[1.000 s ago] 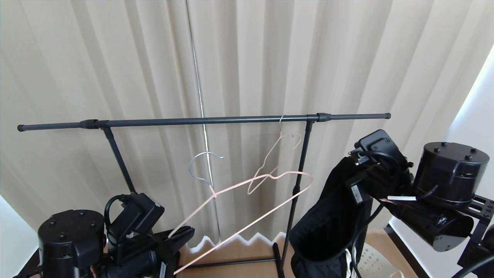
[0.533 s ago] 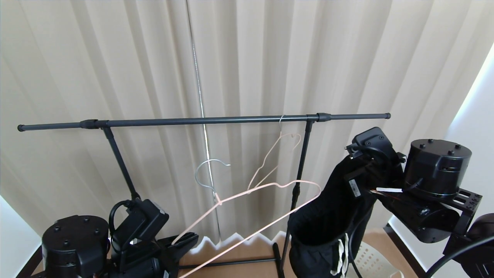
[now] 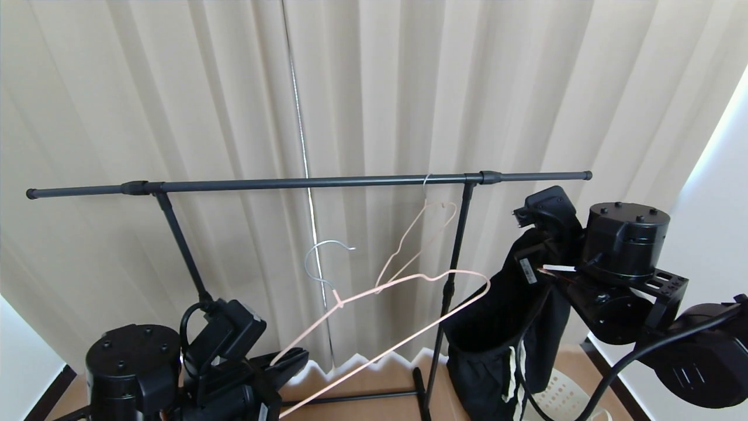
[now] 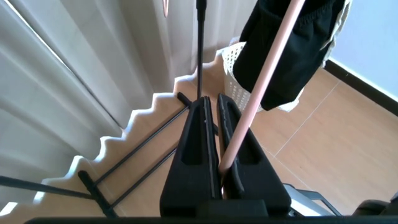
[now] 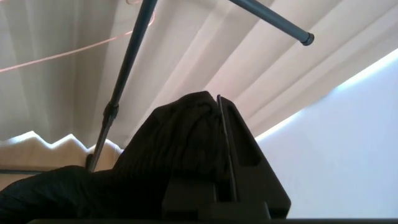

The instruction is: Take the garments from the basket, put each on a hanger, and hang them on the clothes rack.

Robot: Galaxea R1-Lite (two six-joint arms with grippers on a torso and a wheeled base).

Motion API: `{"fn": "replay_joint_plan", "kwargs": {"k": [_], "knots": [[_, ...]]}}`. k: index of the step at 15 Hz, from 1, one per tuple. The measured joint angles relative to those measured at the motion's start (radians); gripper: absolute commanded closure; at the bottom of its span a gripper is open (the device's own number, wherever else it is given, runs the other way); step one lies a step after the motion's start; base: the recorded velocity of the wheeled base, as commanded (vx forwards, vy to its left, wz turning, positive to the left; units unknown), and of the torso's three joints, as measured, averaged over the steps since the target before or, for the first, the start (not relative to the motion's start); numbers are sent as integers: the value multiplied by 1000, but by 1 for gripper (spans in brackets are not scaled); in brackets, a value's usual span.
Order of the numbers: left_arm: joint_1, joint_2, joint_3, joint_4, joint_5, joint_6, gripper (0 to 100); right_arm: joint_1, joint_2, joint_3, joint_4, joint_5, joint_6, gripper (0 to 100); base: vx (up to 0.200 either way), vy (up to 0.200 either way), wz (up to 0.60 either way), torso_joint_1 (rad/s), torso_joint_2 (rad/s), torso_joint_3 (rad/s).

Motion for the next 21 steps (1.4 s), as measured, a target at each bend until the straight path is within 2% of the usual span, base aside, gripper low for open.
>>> {"fn": "replay_joint_plan", "kwargs": {"k": [4, 6, 8, 10, 14, 18, 21], "knots": [[-29, 112, 33, -165, 7, -1, 100, -1, 14, -8, 0, -5, 7, 100, 0, 0, 0, 0, 0, 0], [-44, 195, 49, -298, 44, -3, 100, 17, 13, -6, 0, -5, 11, 100, 0, 0, 0, 0, 0, 0], [-53, 283, 58, -347, 107, -3, 100, 55, 13, -1, 0, -9, 23, 100, 0, 0, 0, 0, 0, 0], [-77, 344, 61, -360, 151, -14, 100, 100, 16, 0, 0, -34, 33, 100, 0, 0, 0, 0, 0, 0], [-106, 370, 54, -360, 156, -46, 100, 163, 23, 2, 1, -46, 49, 100, 0, 0, 0, 0, 0, 0], [-118, 301, 63, -360, 151, -58, 100, 169, 35, -5, 1, -49, 56, 100, 0, 0, 0, 0, 0, 0], [-130, 246, 83, -361, 146, -55, 100, 134, 32, -19, 1, -51, 56, 100, 0, 0, 0, 0, 0, 0]]}}
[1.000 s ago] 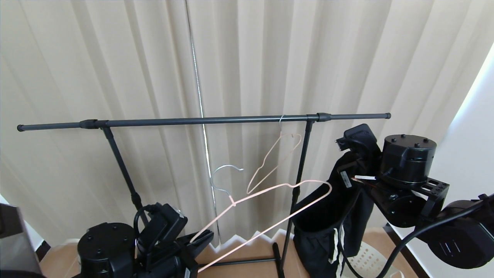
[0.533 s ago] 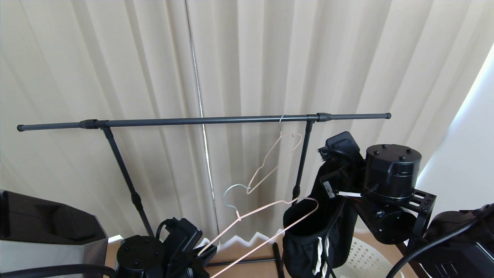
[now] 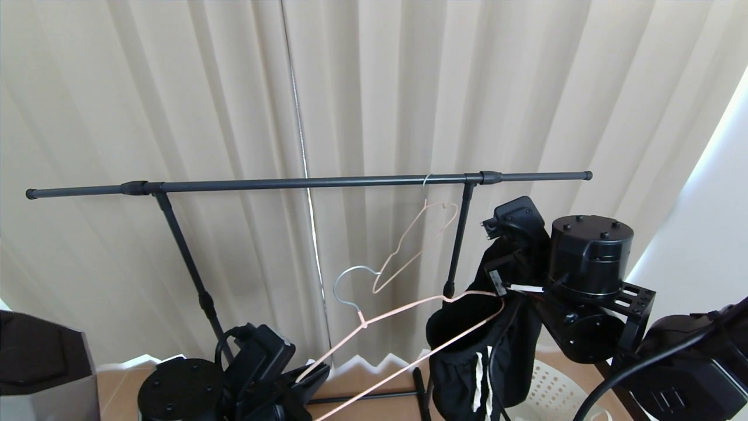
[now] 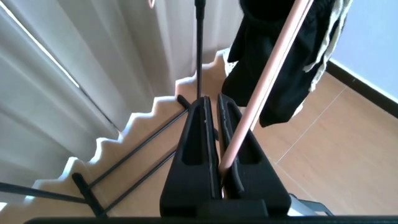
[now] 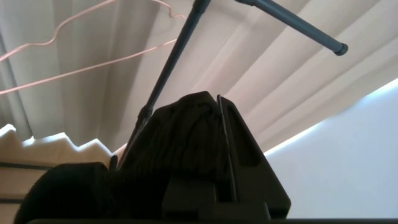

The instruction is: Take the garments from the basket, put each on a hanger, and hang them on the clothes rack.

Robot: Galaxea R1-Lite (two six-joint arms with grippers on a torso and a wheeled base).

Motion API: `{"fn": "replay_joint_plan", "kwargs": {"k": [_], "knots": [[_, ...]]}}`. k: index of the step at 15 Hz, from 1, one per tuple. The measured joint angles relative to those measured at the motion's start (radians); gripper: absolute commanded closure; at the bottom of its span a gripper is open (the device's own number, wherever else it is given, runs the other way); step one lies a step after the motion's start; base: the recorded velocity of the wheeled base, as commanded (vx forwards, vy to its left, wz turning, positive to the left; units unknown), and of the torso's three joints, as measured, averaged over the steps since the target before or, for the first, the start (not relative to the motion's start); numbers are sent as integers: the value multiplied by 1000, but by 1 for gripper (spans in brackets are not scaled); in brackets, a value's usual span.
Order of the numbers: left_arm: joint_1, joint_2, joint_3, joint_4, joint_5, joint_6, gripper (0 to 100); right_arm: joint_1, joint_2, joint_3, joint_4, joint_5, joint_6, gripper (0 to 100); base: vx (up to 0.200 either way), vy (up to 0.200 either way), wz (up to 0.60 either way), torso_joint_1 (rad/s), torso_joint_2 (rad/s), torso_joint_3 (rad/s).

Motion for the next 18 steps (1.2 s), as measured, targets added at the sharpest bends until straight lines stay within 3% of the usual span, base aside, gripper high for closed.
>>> {"fn": "replay_joint_plan", "kwargs": {"k": [6, 12, 18], "knots": [[-16, -54, -30, 5, 5, -2, 100, -8, -4, -9, -1, -2, 6, 100, 0, 0, 0, 0, 0, 0], [25, -58, -95, 3, 53, -5, 100, 37, -27, -2, -1, -20, 6, 100, 0, 0, 0, 0, 0, 0], [35, -59, -101, -3, 60, -8, 100, 19, -63, -15, 2, -21, 5, 100, 0, 0, 0, 0, 0, 0]]}}
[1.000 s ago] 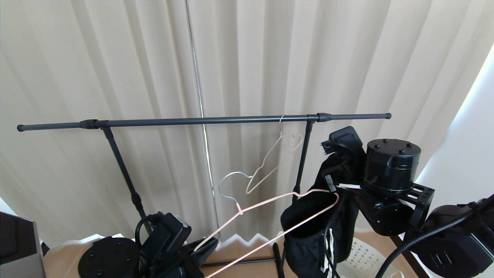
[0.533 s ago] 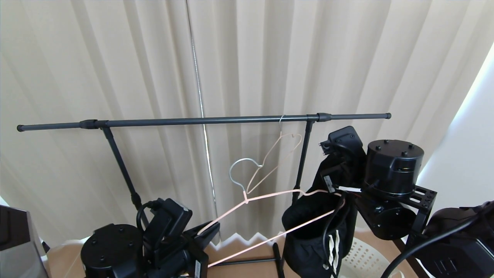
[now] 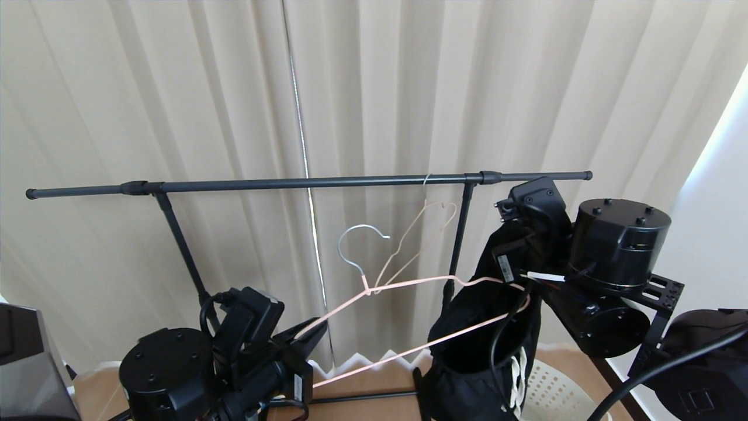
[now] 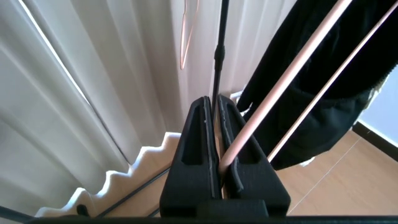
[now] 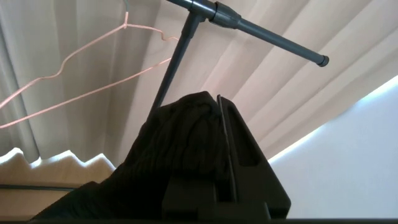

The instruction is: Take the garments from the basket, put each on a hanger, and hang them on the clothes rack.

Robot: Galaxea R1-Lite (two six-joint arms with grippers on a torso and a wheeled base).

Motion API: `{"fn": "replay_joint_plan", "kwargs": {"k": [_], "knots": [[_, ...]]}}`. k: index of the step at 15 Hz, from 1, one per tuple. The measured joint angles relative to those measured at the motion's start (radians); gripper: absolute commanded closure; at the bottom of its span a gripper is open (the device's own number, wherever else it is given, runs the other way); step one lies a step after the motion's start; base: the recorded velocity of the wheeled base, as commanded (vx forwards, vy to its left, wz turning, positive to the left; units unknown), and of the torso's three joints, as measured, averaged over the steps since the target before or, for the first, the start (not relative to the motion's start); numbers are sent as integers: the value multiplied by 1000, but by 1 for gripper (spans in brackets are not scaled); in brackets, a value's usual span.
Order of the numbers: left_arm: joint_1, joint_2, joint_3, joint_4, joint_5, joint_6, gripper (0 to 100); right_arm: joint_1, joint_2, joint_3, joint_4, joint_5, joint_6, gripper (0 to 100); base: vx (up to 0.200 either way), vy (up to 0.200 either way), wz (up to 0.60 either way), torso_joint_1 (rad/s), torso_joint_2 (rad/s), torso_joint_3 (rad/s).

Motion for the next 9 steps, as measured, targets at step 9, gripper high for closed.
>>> {"fn": "replay_joint_plan", "kwargs": {"k": [9], "knots": [[-3, 17, -10, 2, 27, 0, 100, -25, 18, -75, 4, -62, 59, 100, 0, 0, 0, 0, 0, 0]]}}
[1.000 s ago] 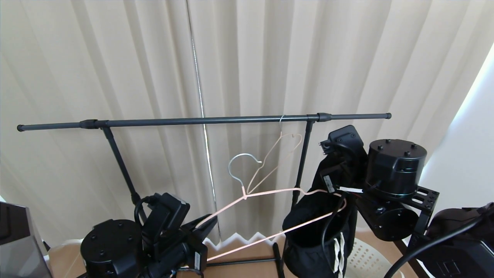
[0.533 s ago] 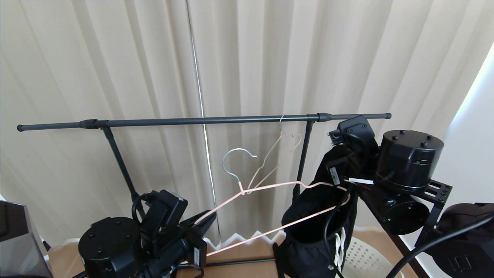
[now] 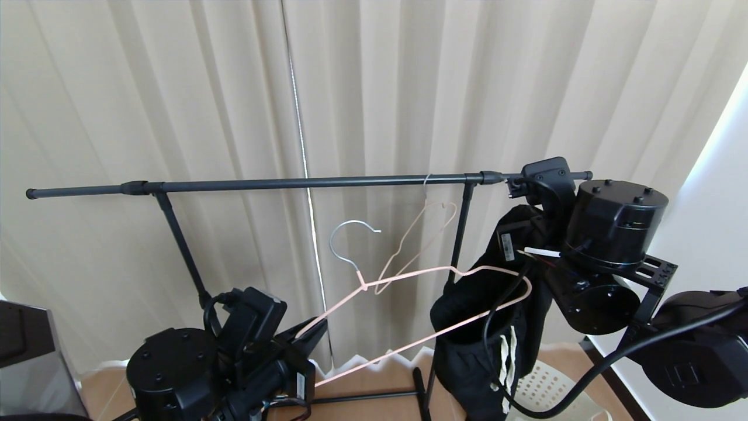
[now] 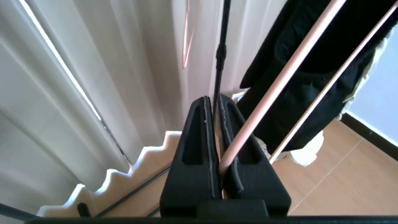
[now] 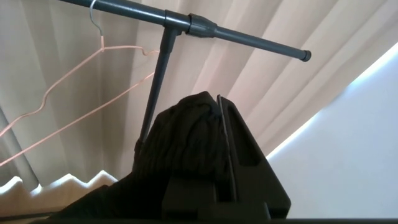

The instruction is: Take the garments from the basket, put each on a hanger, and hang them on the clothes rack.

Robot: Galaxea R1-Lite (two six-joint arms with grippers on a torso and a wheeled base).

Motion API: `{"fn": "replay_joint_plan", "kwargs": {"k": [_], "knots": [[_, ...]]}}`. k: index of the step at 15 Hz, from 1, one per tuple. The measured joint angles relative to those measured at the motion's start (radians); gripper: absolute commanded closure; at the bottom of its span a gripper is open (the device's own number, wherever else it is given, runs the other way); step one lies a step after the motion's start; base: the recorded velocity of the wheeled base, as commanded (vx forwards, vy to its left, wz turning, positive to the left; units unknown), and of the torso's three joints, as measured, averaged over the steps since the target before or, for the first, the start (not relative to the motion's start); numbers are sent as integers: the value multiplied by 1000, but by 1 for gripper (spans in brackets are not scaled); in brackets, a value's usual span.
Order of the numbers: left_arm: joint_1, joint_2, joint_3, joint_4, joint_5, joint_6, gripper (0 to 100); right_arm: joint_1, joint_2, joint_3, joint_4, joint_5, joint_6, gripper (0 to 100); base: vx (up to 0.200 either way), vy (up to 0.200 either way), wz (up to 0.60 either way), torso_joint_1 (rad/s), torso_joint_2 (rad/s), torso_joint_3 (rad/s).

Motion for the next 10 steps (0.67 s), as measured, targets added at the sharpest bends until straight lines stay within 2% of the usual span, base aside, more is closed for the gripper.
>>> {"fn": "replay_joint_plan", "kwargs": {"k": [3, 10], "knots": [[0, 18, -7, 1, 28, 1, 100, -10, -1, -4, 0, 0, 0, 100, 0, 0, 0, 0, 0, 0], [16, 25, -4, 1, 29, 3, 100, -53, 3, -11, 2, 0, 0, 100, 0, 0, 0, 0, 0, 0]]}}
